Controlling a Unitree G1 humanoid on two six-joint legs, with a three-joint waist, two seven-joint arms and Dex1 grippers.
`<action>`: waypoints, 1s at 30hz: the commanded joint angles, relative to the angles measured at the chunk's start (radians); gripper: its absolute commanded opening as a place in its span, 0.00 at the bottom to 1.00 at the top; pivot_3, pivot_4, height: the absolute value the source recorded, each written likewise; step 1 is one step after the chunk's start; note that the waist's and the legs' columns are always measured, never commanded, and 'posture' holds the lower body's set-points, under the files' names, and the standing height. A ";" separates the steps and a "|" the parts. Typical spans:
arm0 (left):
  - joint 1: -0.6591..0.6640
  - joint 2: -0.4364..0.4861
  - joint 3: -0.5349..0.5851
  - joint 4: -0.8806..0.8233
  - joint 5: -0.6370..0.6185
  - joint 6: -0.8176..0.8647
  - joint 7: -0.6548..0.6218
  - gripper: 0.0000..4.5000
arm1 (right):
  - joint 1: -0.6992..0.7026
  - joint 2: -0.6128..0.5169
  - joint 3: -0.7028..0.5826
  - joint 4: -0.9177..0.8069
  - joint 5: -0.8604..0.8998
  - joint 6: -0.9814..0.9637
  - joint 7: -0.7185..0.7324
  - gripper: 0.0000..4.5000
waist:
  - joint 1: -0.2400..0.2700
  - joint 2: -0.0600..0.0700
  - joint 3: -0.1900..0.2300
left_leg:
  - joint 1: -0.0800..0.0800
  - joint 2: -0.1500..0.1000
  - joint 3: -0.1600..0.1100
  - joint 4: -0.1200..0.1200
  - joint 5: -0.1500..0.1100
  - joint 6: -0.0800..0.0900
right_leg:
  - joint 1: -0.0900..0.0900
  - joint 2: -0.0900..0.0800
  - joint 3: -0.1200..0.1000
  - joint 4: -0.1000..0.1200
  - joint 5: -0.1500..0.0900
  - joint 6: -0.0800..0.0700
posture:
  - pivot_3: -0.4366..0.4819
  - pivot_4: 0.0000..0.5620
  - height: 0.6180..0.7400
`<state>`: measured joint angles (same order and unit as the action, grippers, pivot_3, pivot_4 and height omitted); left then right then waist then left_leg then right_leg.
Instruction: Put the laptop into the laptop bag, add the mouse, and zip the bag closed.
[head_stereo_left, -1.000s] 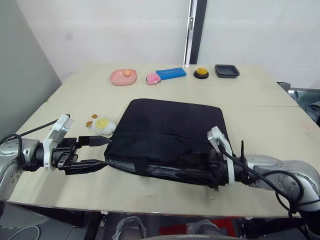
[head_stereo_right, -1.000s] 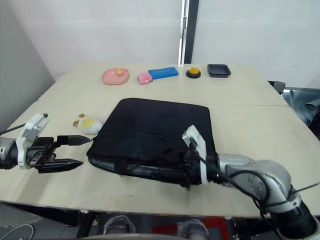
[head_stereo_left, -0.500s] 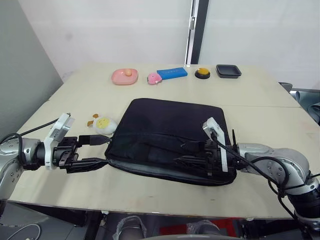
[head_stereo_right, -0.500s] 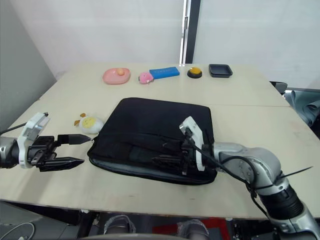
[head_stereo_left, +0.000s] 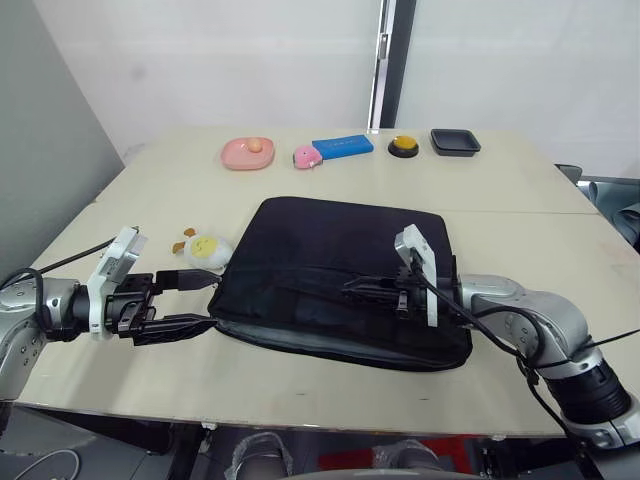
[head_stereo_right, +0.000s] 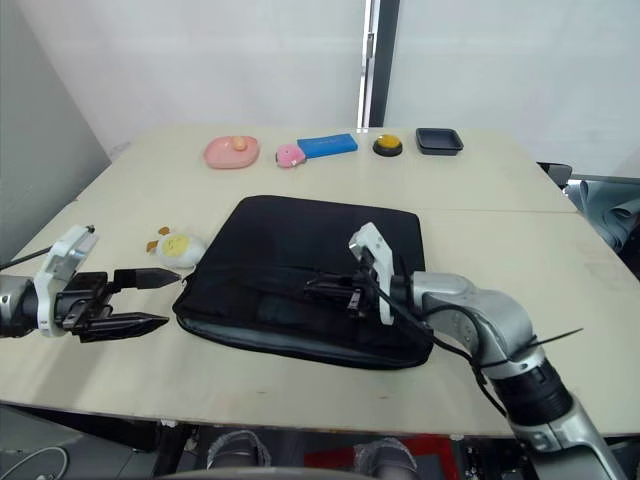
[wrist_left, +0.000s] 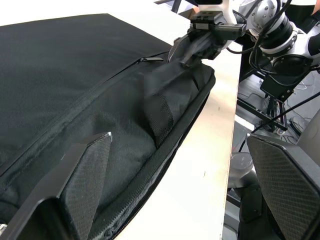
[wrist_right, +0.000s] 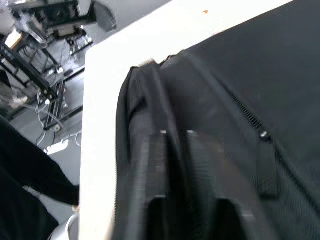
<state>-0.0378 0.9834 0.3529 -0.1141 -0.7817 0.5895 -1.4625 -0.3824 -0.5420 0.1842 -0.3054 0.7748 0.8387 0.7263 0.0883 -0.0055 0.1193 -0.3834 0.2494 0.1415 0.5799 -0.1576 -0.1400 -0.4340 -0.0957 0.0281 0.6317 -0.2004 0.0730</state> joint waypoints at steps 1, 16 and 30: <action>0.003 0.017 0.036 -0.029 -0.014 0.003 0.001 1.00 | -0.049 0.051 0.024 0.061 -0.099 -0.083 -0.012 0.01 | -0.001 0.000 0.000 | 0.000 0.000 0.000 0.000 0.000 0.000 | 0.000 0.000 0.000 0.000 0.000 0.000 | 0.48 0.27 1.00; 0.002 0.015 0.039 -0.036 -0.010 0.001 0.009 1.00 | -0.007 0.000 0.129 -0.050 -0.264 -0.169 0.115 0.01 | -0.002 0.000 0.000 | 0.000 0.000 0.000 0.000 0.000 0.000 | 0.000 0.000 0.000 0.000 0.000 0.000 | 0.48 0.27 1.00; -0.023 0.017 0.029 -0.022 0.000 -0.005 0.002 1.00 | -0.064 0.043 0.011 0.075 -0.294 -0.166 0.068 0.67 | -0.008 0.000 0.000 | 0.000 0.000 0.000 0.000 0.000 0.000 | 0.000 0.000 0.000 0.000 0.000 -0.001 | 0.48 0.27 1.00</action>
<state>-0.0453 0.9856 0.3722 -0.1398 -0.7793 0.5925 -1.4527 -0.4233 -0.4995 0.2449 -0.2395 0.4750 0.6794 0.8010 0.0802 -0.0056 0.1193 -0.3833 0.2494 0.1412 0.5803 -0.1575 -0.1399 -0.4337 -0.0957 0.0280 0.6320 -0.2000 0.0723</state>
